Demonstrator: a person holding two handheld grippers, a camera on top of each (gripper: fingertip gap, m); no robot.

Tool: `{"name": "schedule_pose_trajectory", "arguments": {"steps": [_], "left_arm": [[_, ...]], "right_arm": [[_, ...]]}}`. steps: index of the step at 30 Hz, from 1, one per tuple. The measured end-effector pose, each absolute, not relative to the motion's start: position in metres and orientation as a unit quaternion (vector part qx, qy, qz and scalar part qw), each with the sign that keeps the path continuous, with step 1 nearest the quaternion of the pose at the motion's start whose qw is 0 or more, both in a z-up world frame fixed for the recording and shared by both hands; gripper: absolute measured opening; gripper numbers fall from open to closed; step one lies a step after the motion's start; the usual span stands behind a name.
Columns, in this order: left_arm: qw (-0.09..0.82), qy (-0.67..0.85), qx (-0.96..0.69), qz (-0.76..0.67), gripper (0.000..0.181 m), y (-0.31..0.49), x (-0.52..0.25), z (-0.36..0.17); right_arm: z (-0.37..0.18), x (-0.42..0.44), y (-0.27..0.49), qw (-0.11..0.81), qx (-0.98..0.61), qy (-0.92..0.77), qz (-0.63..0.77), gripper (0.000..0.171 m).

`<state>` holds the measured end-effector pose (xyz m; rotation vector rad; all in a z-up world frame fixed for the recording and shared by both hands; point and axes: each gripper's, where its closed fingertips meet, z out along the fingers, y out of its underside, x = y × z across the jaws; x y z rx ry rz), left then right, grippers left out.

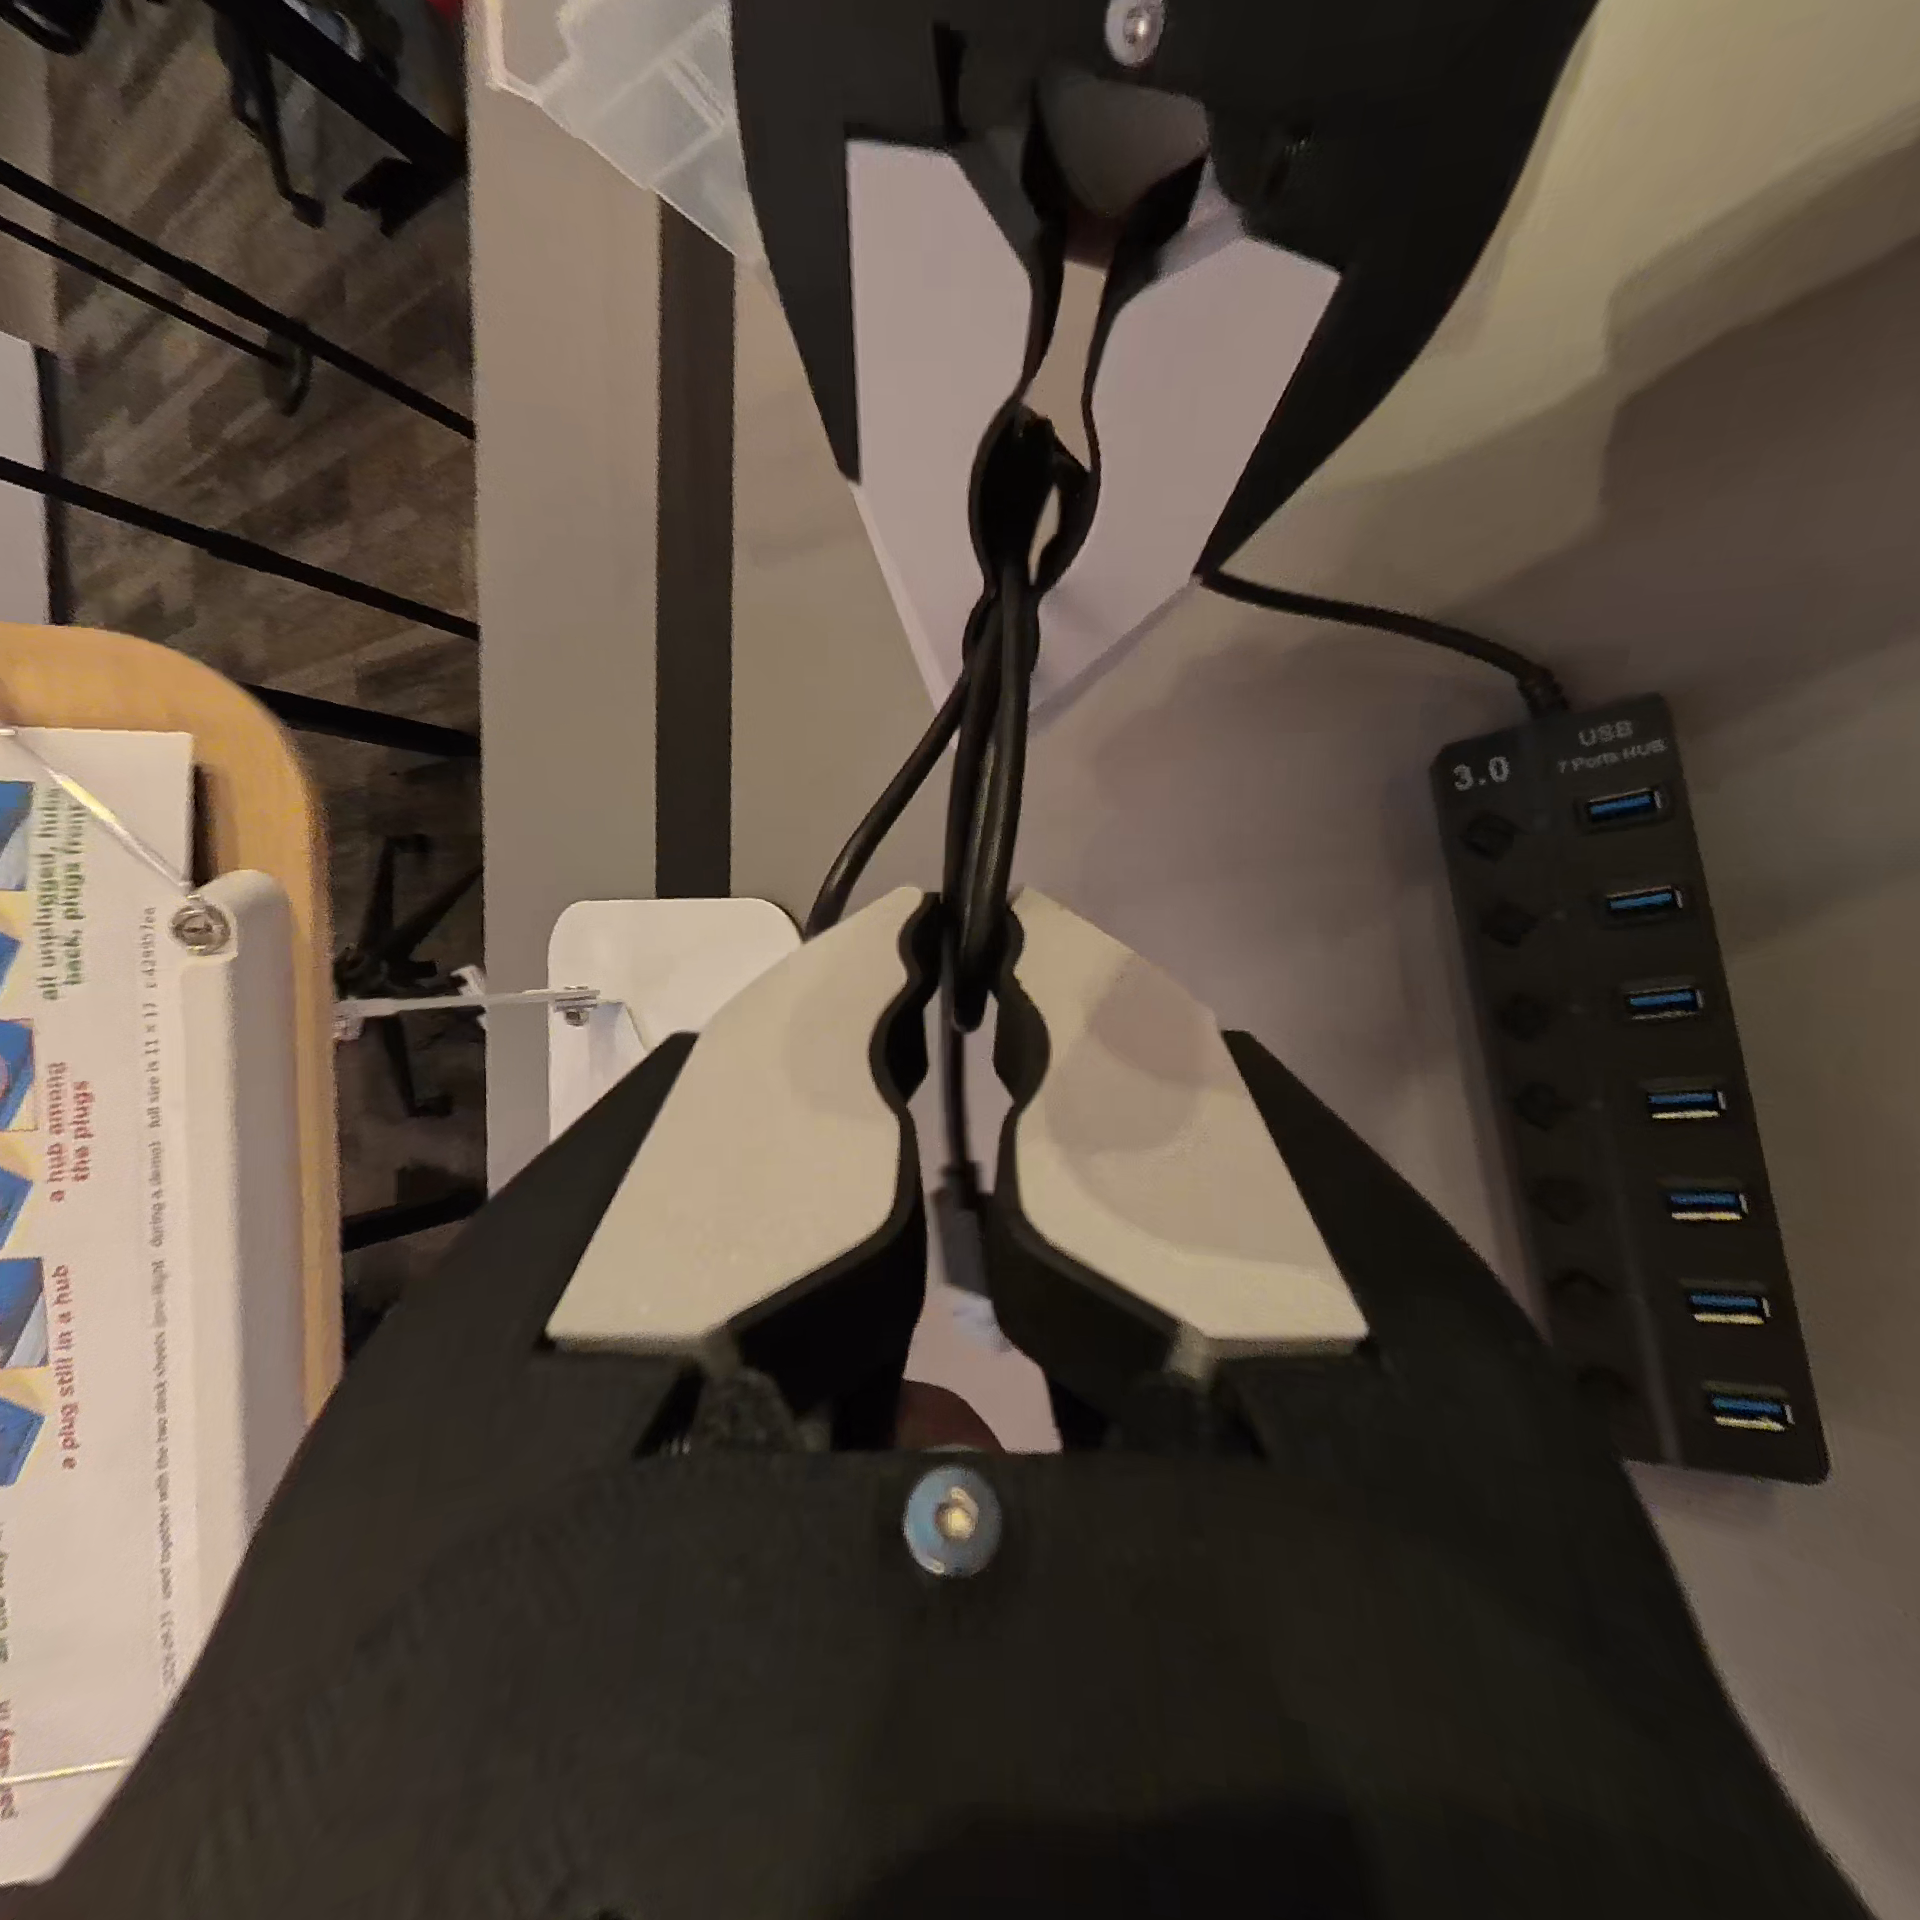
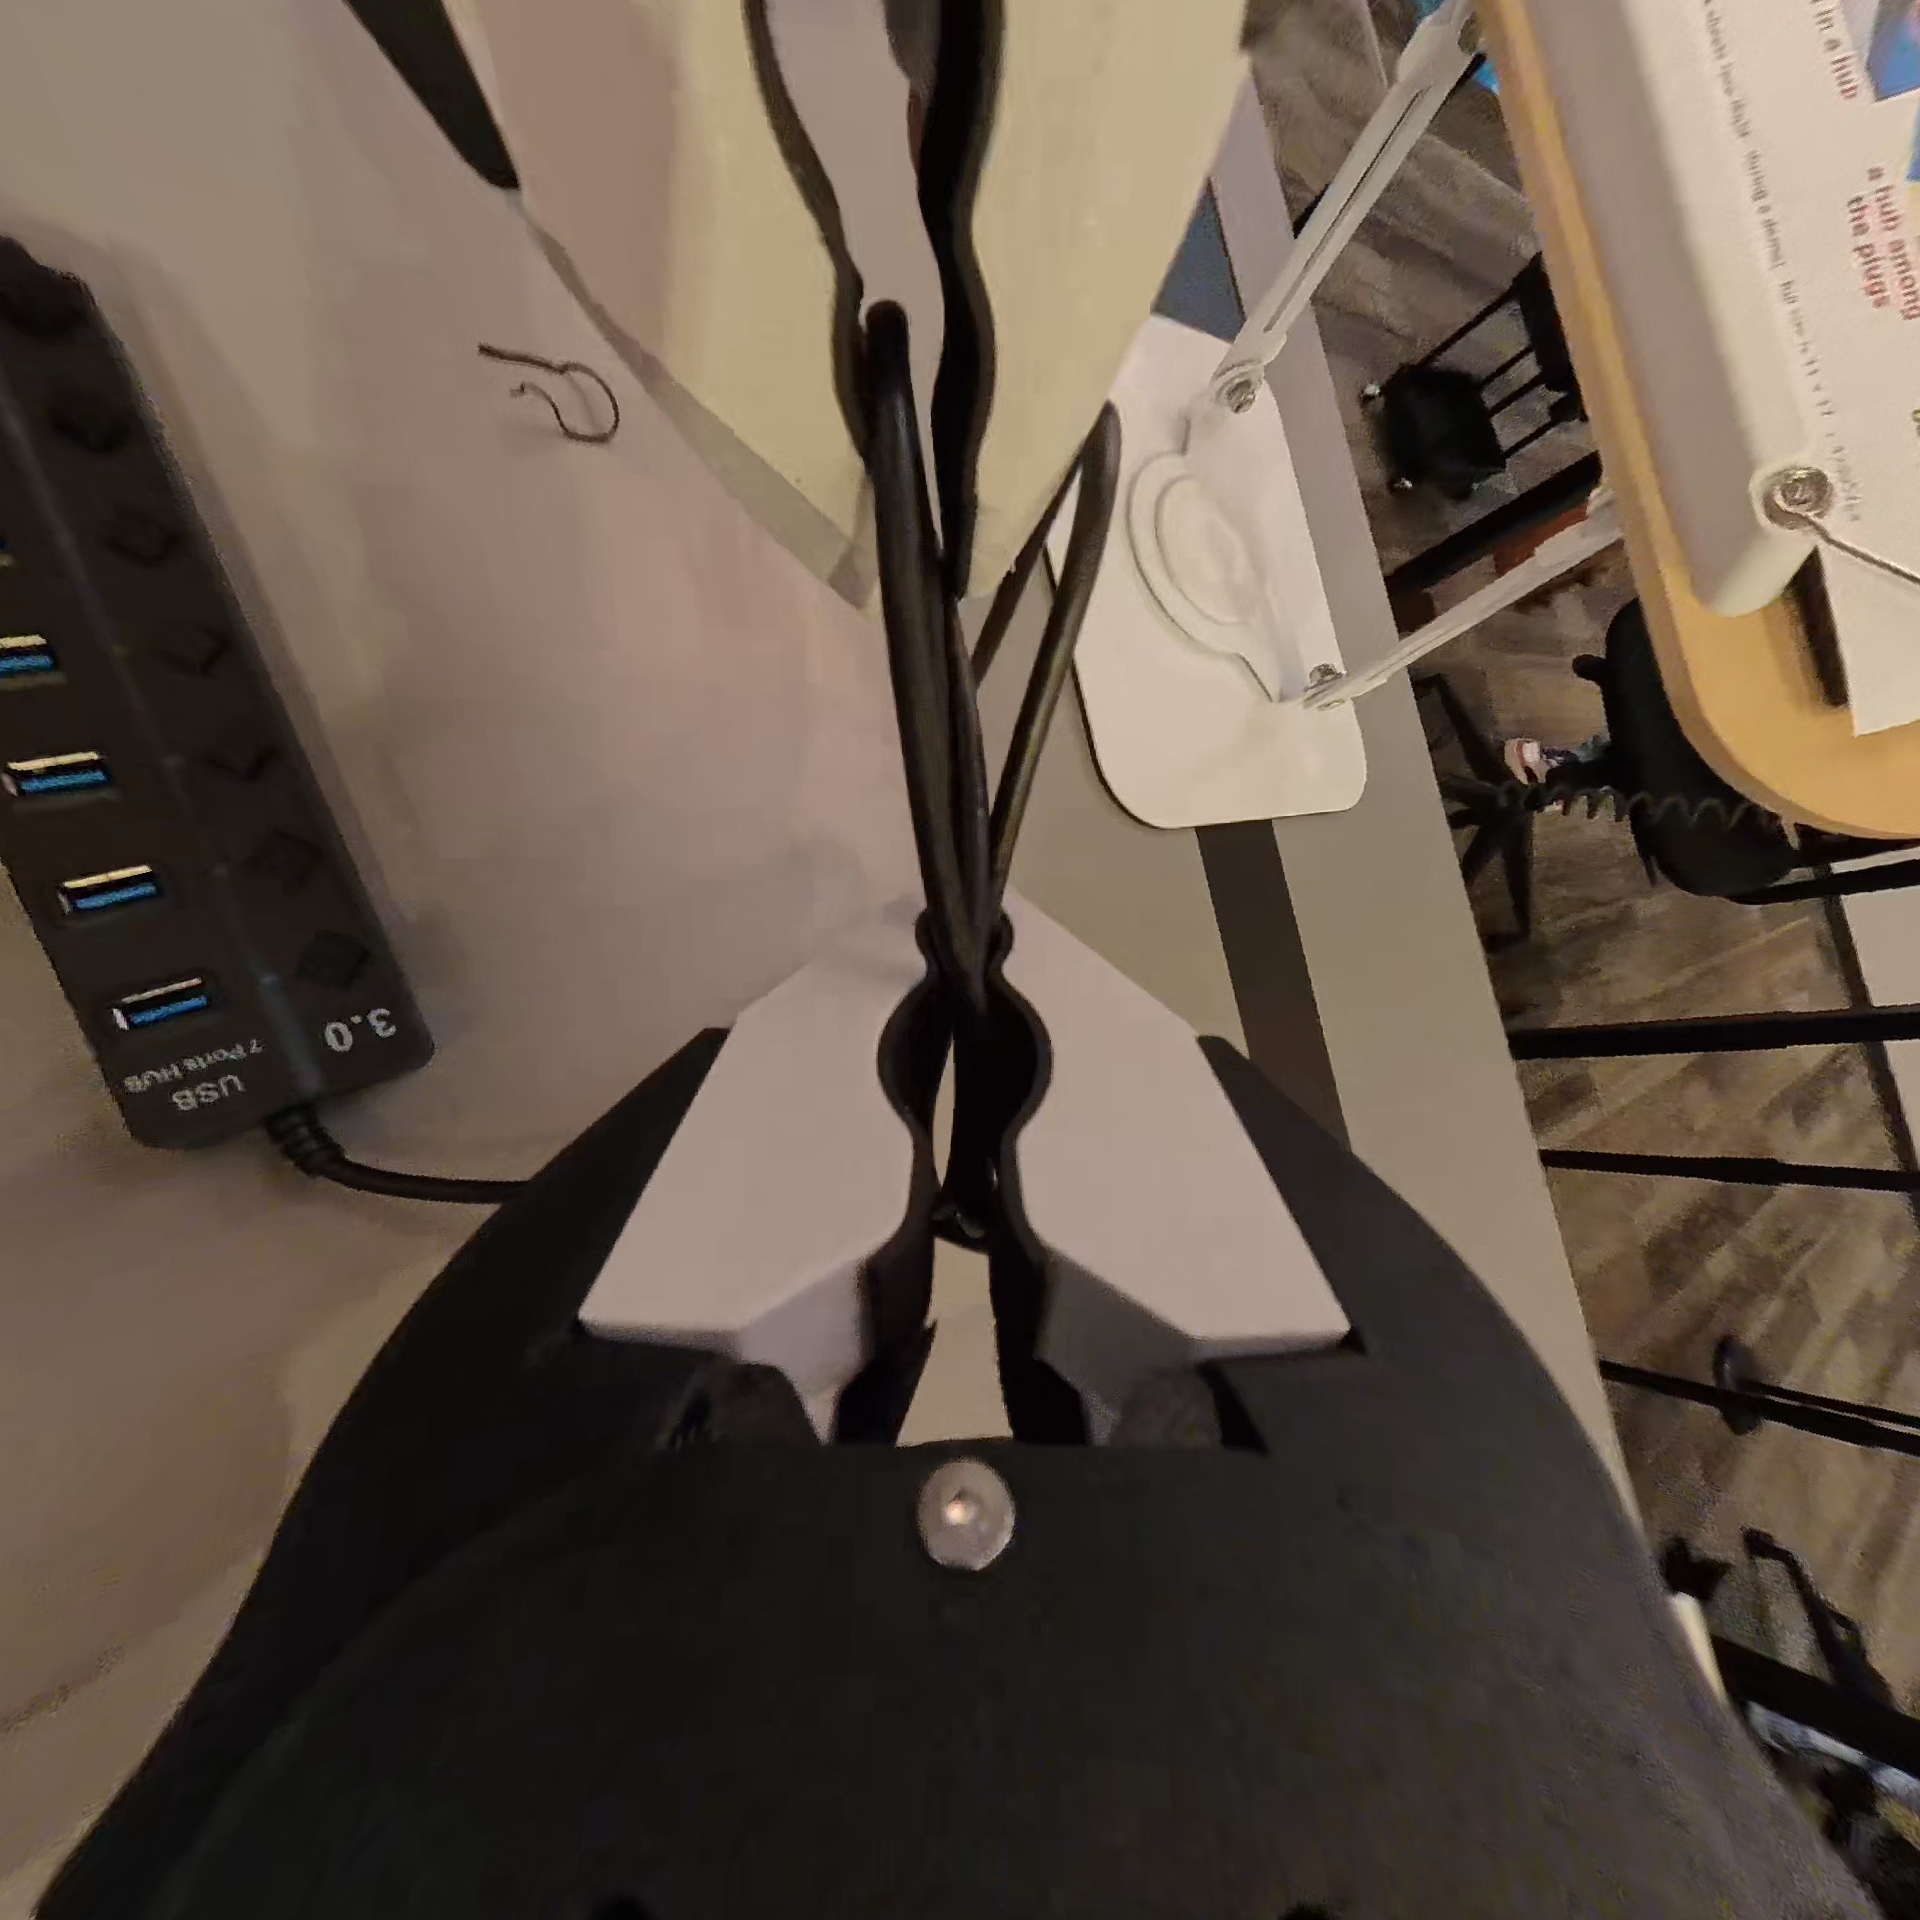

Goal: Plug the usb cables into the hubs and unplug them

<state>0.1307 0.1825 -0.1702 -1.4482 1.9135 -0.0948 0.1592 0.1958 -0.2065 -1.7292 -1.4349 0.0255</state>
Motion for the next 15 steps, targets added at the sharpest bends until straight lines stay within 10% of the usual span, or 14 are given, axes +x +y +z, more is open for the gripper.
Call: {"name": "schedule_pose_trajectory", "arguments": {"steps": [10,15], "left_arm": [[0.534,0.619,-0.575,-0.034,0.095,0.191,0.107,-0.117],[0.563,0.593,-0.574,0.039,0.110,0.207,0.116,-0.141]], "right_arm": [[-0.156,0.161,0.193,0.496,-0.709,-0.406,0.295,0.000],[-0.125,0.154,0.187,0.513,-0.667,-0.333,0.426,0.000]]}}
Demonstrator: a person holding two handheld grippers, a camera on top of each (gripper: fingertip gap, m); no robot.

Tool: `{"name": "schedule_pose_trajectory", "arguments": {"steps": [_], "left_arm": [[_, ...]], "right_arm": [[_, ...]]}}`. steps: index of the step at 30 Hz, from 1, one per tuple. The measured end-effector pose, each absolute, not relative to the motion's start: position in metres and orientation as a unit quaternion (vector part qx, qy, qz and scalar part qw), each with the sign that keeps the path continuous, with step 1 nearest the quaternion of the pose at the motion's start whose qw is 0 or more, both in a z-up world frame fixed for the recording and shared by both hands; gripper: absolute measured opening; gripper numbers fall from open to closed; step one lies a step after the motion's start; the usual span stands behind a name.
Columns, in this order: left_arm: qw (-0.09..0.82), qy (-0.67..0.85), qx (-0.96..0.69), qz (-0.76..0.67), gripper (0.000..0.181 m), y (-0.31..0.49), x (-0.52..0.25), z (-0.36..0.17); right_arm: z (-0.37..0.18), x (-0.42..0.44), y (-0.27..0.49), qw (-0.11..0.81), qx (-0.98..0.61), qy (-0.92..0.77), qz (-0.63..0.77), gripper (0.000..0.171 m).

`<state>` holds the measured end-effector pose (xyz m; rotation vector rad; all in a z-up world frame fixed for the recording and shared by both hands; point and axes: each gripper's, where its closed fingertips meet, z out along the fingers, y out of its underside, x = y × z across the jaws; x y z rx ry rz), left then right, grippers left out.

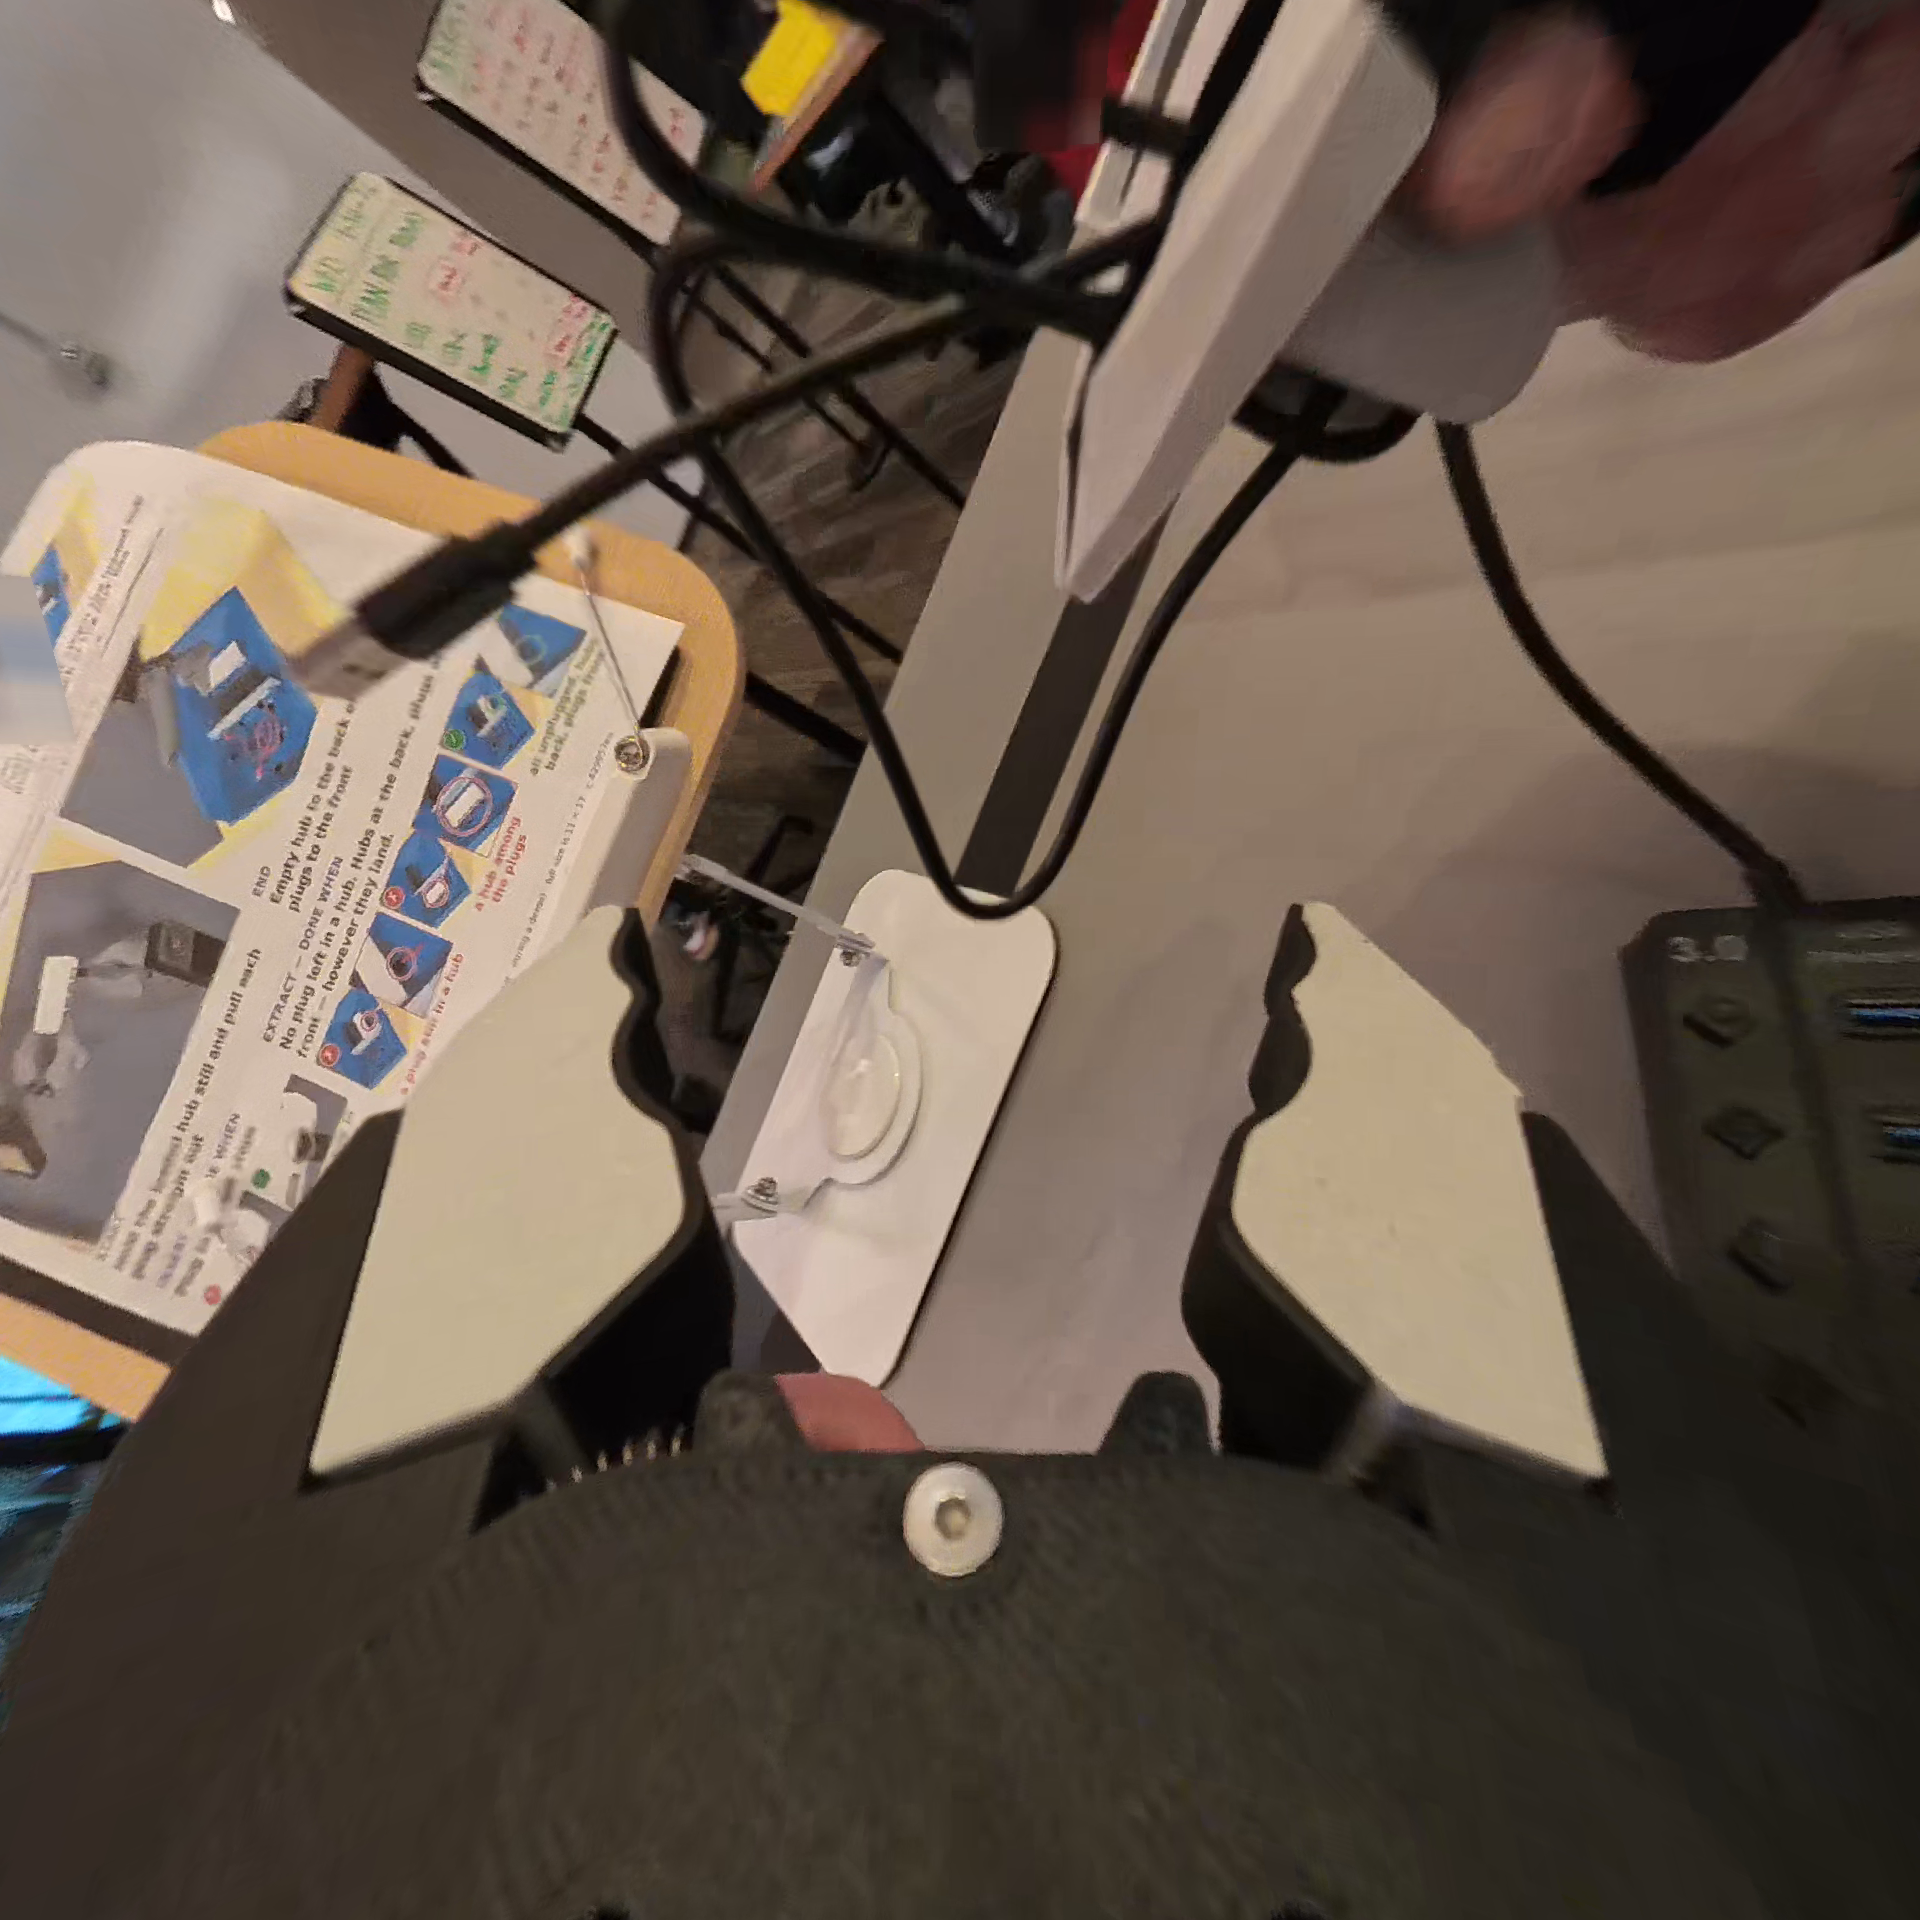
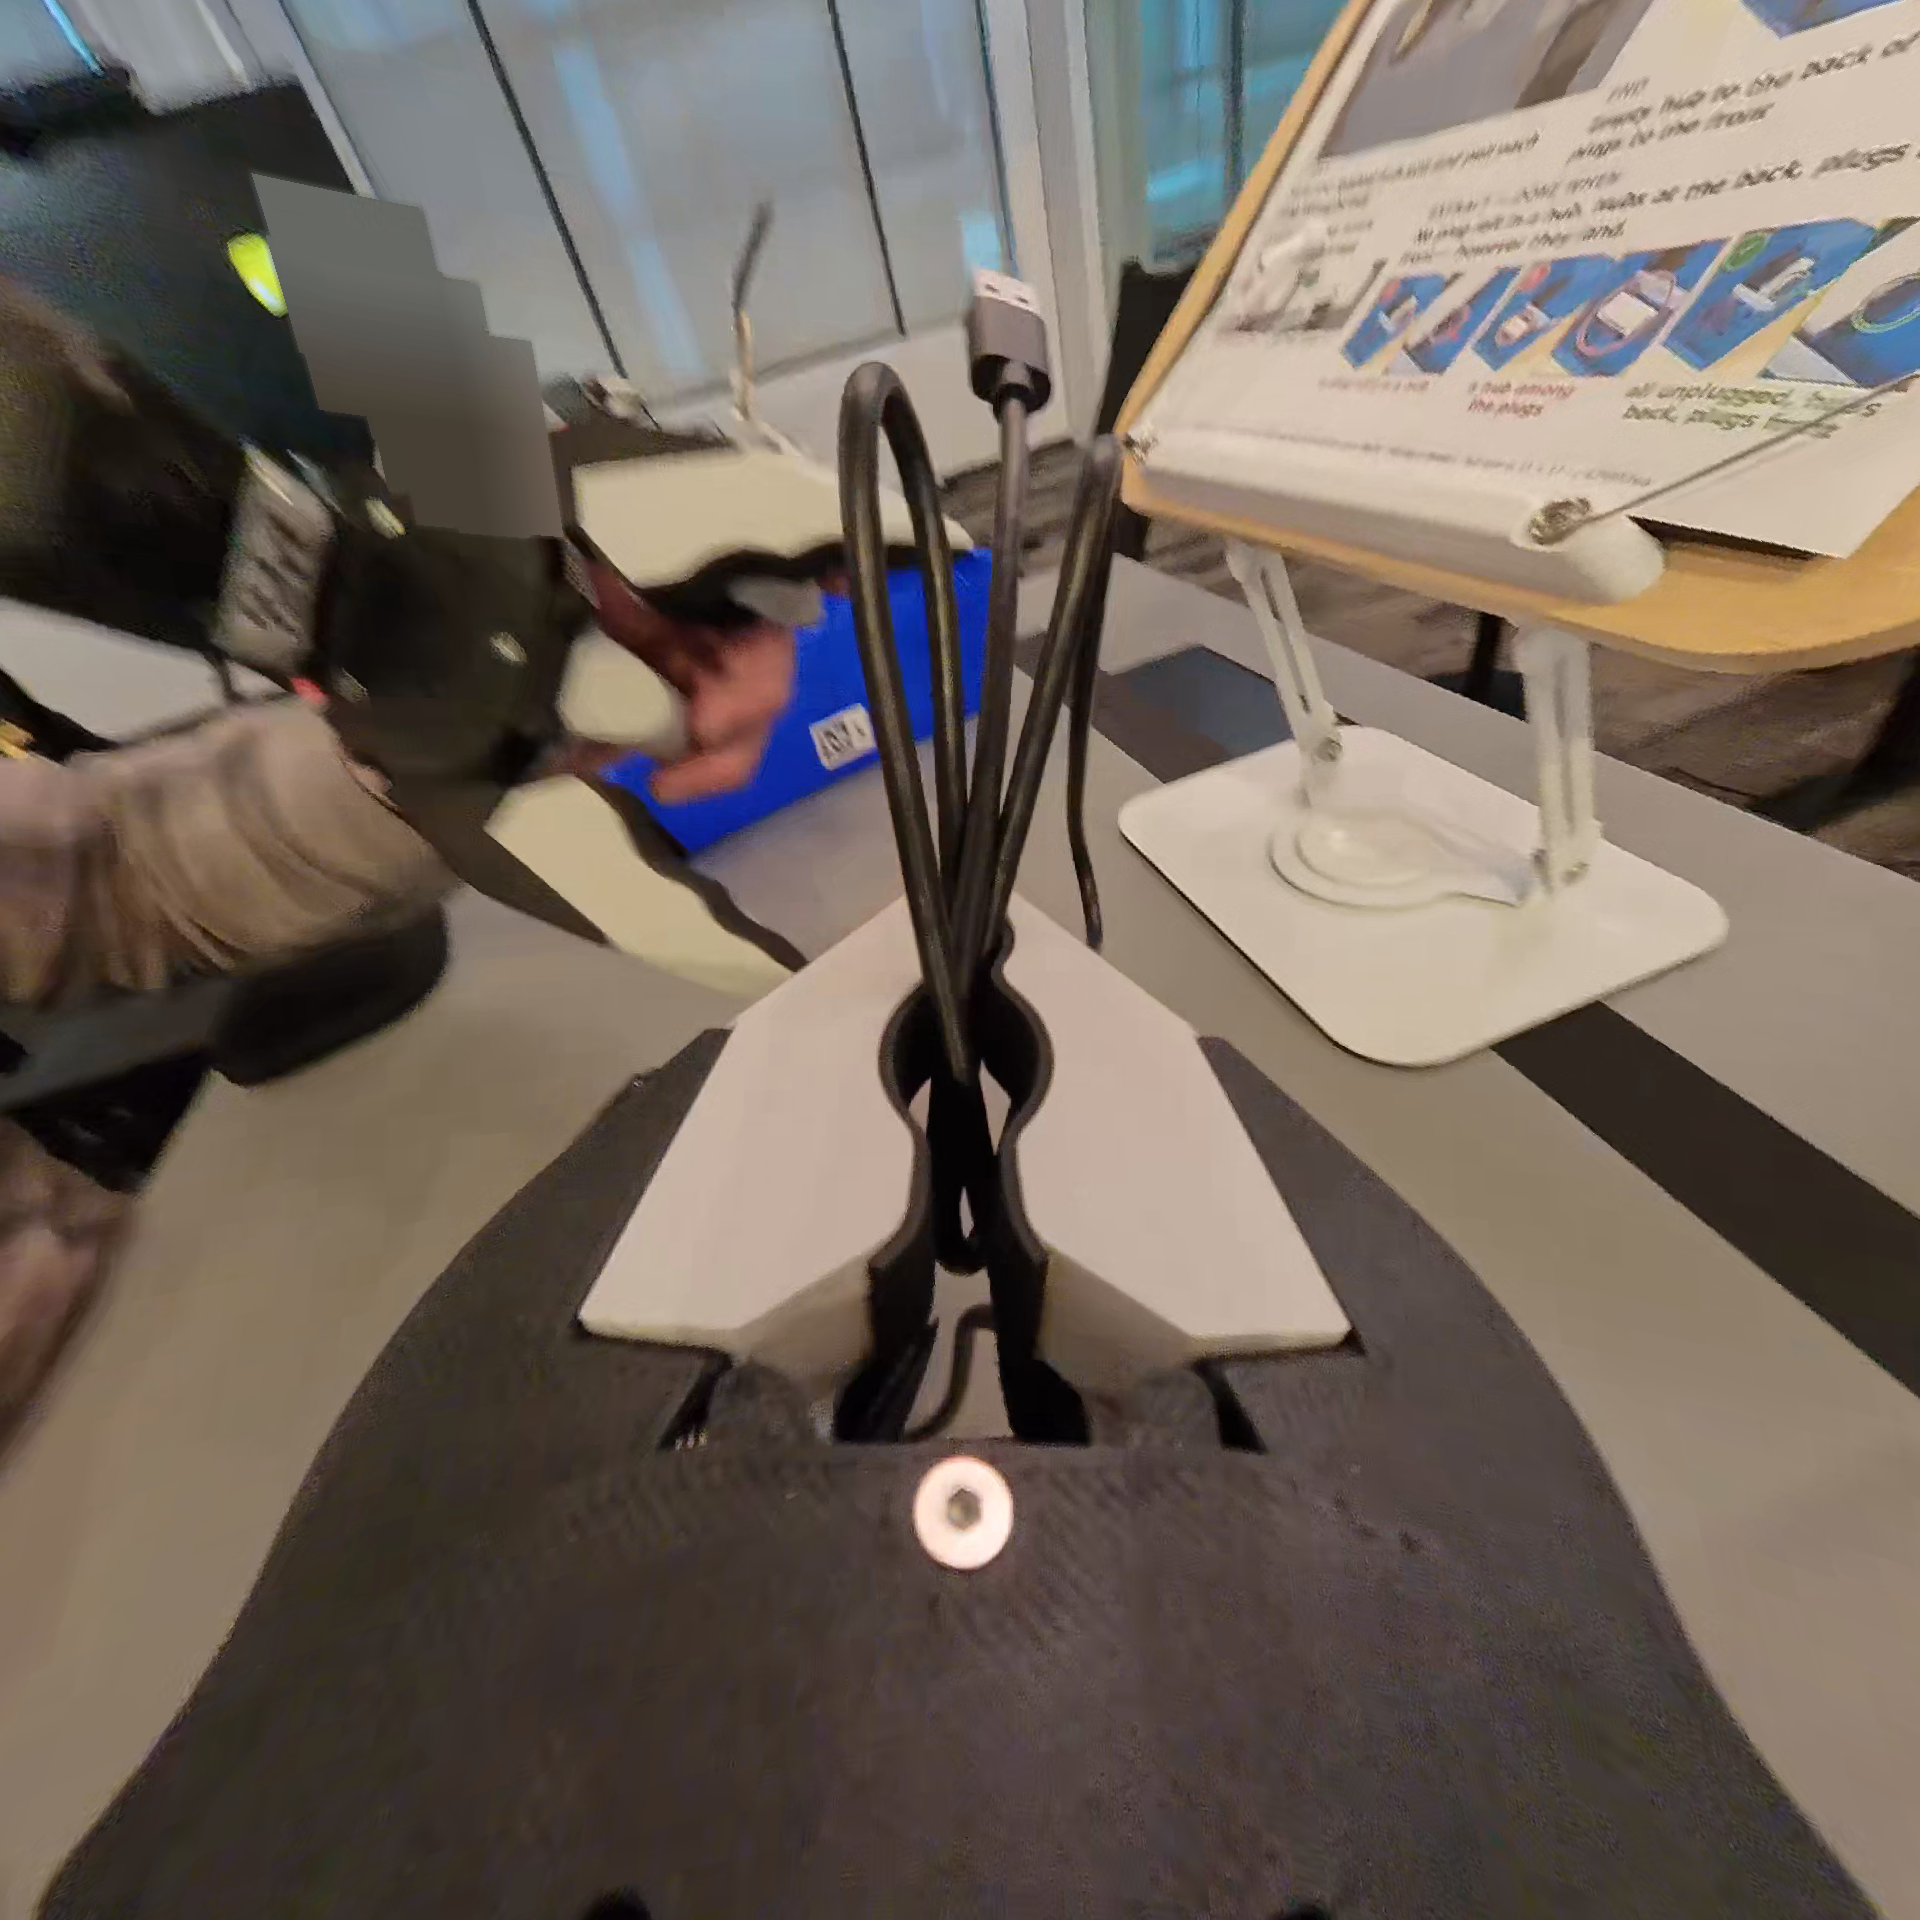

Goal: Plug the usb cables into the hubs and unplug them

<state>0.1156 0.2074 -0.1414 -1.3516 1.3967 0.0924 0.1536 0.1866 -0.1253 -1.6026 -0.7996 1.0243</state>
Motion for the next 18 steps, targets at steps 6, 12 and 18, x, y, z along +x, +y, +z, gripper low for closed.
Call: {"name": "schedule_pose_trajectory", "arguments": {"steps": [6,12,18], "left_arm": [[0.596,0.583,-0.542,0.105,0.081,0.237,0.134,-0.147],[0.642,0.582,-0.480,0.135,0.023,0.235,0.141,-0.134],[0.635,0.596,-0.462,0.167,0.003,0.236,0.134,-0.129]], "right_arm": [[-0.113,0.141,0.171,0.486,-0.627,-0.319,0.518,0.000],[-0.114,0.140,0.169,0.474,-0.630,-0.326,0.522,0.000],[-0.117,0.144,0.172,0.486,-0.660,-0.354,0.451,0.006]]}}
